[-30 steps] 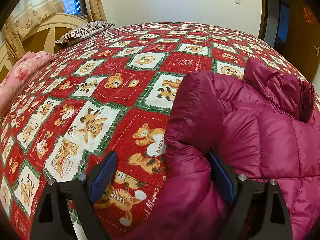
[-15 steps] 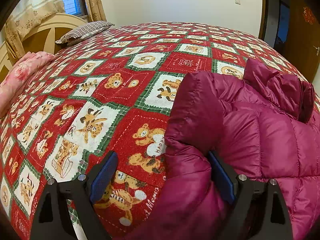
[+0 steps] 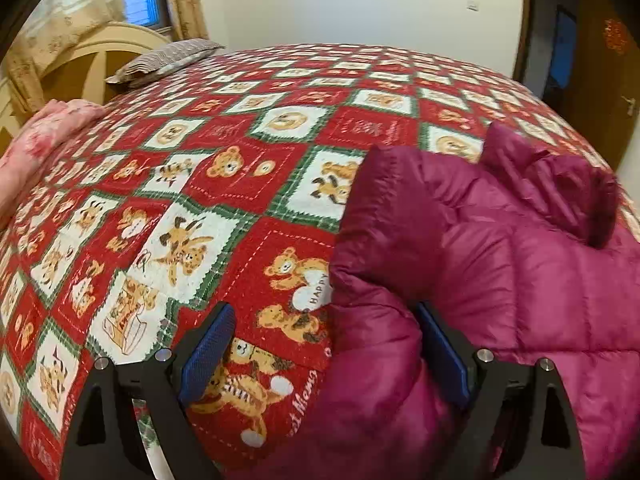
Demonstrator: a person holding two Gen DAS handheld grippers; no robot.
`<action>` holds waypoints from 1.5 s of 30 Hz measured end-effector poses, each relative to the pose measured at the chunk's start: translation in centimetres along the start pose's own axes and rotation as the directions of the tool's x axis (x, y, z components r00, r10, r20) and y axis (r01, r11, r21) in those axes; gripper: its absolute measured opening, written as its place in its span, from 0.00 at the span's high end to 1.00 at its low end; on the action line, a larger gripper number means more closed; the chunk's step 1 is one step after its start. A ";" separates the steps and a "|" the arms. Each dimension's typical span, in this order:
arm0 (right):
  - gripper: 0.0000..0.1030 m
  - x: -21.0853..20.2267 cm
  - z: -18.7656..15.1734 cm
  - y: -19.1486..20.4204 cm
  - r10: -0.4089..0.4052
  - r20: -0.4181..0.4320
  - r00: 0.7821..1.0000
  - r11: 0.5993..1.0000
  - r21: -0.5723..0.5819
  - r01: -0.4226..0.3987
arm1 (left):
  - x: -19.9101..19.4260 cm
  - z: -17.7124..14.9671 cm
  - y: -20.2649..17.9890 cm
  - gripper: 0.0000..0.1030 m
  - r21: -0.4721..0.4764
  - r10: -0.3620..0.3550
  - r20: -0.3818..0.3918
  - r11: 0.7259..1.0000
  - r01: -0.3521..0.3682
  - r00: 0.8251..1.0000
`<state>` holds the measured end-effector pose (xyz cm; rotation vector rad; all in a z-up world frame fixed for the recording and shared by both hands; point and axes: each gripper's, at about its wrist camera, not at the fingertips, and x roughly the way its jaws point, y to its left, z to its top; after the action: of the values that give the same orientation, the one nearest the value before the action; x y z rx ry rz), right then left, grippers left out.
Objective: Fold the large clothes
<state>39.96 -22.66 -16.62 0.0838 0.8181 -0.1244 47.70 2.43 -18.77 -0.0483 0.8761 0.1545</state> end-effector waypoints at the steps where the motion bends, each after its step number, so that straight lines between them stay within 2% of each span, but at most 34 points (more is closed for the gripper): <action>1: 0.39 -0.4 0.5 -0.4 0.005 0.013 1.000 1.000 0.014 -0.005 | -0.7 0.3 0.0 0.12 0.018 -0.018 0.005 1.000 0.018 1.000; 2: 0.34 -1.0 1.4 -0.9 0.005 0.034 0.999 0.999 0.032 -0.006 | -1.5 0.6 -0.1 0.12 0.040 -0.030 0.022 0.999 0.029 0.999; 4: 0.33 -1.3 3.0 -1.6 0.013 0.051 0.999 0.998 0.059 -0.016 | -3.5 1.5 -0.2 0.12 0.076 -0.054 0.075 0.996 0.048 0.996; 7: 0.33 -0.2 6.6 -2.0 0.091 0.020 0.996 0.989 0.114 -0.093 | -5.8 3.7 -0.5 0.12 0.127 -0.103 0.140 0.988 0.086 0.985; 9: 0.31 0.9 8.8 -2.1 0.138 -0.001 0.990 0.976 0.171 -0.136 | -6.0 5.9 -0.9 0.12 0.145 -0.144 0.127 0.981 0.125 0.981; 11: 0.19 2.2 10.9 -1.8 0.158 -0.021 0.987 0.963 0.225 -0.150 | -5.7 7.7 -0.9 0.12 0.134 -0.171 0.106 0.979 0.156 0.980; 15: 0.19 6.1 14.9 -0.2 0.168 -0.095 0.981 0.952 0.273 -0.136 | -4.3 10.8 -1.0 0.12 0.097 -0.217 0.085 0.973 0.209 0.972; 17: 0.19 8.2 15.6 0.6 0.155 -0.158 0.975 0.959 0.262 -0.110 | -3.9 11.4 -1.2 0.12 0.092 -0.219 0.086 0.973 0.211 0.972; 19: 0.19 10.5 15.9 1.7 0.110 -0.228 0.967 0.968 0.244 -0.053 | -3.1 12.0 -1.5 0.12 0.095 -0.235 0.074 0.969 0.228 0.969; 22: 0.20 12.4 15.3 2.6 0.115 -0.290 0.950 0.977 0.207 -0.056 | -2.0 12.5 -1.7 0.12 0.067 -0.254 0.048 0.966 0.251 0.966; 24: 0.39 12.4 14.5 2.6 0.111 -0.306 0.946 0.984 0.165 -0.062 | -1.3 12.7 -1.9 0.12 0.059 -0.264 0.036 0.963 0.261 0.964; 25: 0.64 12.1 14.2 2.4 0.095 -0.304 0.948 0.988 0.143 -0.054 | -1.0 12.7 -2.0 0.12 0.064 -0.260 0.028 0.964 0.258 0.965; 26: 0.77 11.6 13.8 2.0 0.082 -0.299 0.951 0.991 0.127 -0.045 | -0.8 12.7 -2.2 0.12 0.071 -0.253 0.024 0.965 0.251 0.967; 29: 0.83 10.0 13.3 -0.2 0.063 -0.267 0.962 0.992 0.121 -0.031 | -0.8 12.8 -3.2 0.12 0.089 -0.244 0.028 0.967 0.240 0.969; 33: 0.83 9.1 11.4 -2.6 0.044 -0.257 0.965 0.991 0.134 -0.009 | -1.3 13.0 -4.9 0.12 0.102 -0.270 0.028 0.958 0.266 0.962; 37: 0.84 10.2 9.3 -4.2 0.084 -0.261 0.962 0.982 0.184 -0.036 | -1.9 13.4 -7.5 0.12 0.139 -0.274 0.021 0.953 0.269 0.961; 42: 0.87 9.6 8.0 -3.7 0.046 -0.156 0.987 0.991 0.129 -0.026 | -1.3 13.8 -10.2 0.12 0.135 -0.273 -0.014 0.953 0.272 0.962; 45: 0.87 9.2 7.2 -3.3 0.008 -0.087 0.996 0.996 0.087 -0.001 | 0.1 13.1 -11.6 0.12 0.129 -0.258 -0.066 0.956 0.265 0.964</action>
<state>50.91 -27.48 -18.57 0.1737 0.8994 -0.1527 59.55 -7.59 -10.71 -0.0399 0.9186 -0.1555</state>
